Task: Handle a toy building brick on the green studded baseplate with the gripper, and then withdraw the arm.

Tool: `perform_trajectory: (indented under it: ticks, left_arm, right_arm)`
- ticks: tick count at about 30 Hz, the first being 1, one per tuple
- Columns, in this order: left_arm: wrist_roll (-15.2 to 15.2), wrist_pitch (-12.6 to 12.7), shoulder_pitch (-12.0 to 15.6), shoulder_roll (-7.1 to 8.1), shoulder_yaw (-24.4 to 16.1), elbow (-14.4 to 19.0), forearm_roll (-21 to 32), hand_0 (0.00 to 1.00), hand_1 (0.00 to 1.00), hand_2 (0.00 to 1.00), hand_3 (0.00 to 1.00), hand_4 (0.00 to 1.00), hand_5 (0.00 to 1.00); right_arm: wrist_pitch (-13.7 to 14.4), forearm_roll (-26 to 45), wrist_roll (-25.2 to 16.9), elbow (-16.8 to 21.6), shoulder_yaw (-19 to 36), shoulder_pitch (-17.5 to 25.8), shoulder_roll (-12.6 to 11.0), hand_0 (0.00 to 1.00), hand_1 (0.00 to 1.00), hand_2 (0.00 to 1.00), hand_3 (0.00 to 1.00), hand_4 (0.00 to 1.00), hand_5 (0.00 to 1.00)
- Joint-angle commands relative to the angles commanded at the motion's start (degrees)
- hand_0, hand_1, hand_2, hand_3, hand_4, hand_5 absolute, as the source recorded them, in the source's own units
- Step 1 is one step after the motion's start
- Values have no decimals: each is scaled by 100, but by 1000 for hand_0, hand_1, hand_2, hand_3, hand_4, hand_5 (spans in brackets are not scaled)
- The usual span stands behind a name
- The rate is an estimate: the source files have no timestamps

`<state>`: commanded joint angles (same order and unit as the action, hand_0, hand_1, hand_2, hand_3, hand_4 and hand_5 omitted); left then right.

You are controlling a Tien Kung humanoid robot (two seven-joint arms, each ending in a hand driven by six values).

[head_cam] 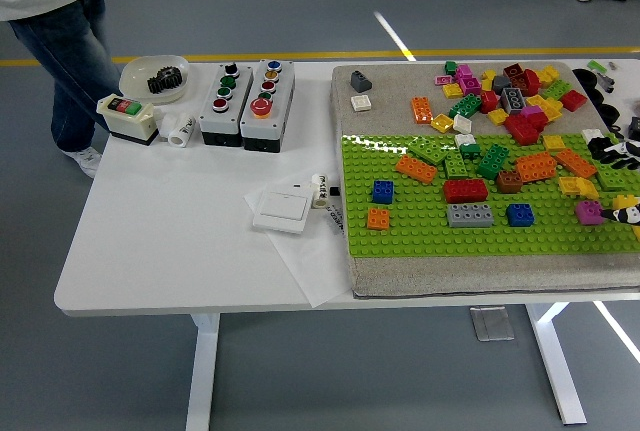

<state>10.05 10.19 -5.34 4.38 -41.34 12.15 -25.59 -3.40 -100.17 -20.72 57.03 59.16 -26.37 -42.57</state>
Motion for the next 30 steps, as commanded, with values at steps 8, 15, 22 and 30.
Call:
perform_trajectory:
  ticks: [8, 15, 22, 30]
  left_arm:
    - [-8, 2, -12, 7, 47, 6, 62, 800, 856, 856, 755, 808, 696]
    - [-4, 15, -13, 10, 50, 10, 68, 799, 855, 855, 754, 808, 696]
    - [11, 26, -7, 4, 12, 10, 19, 799, 854, 855, 753, 808, 696]
    - [21, 31, -2, 7, -6, 13, -22, 799, 853, 854, 752, 808, 696]
  right_arm:
    - [186, -638, -8, -191, -622, -384, -29, 680, 641, 686, 659, 926, 128]
    - [298, -873, 28, -436, -1009, -578, 96, 659, 639, 689, 661, 928, 133]
    - [395, -1022, 71, -658, -1210, -654, 222, 662, 644, 688, 668, 926, 136]
    - [475, -1120, 75, -813, -1266, -677, 298, 665, 644, 694, 702, 935, 140]
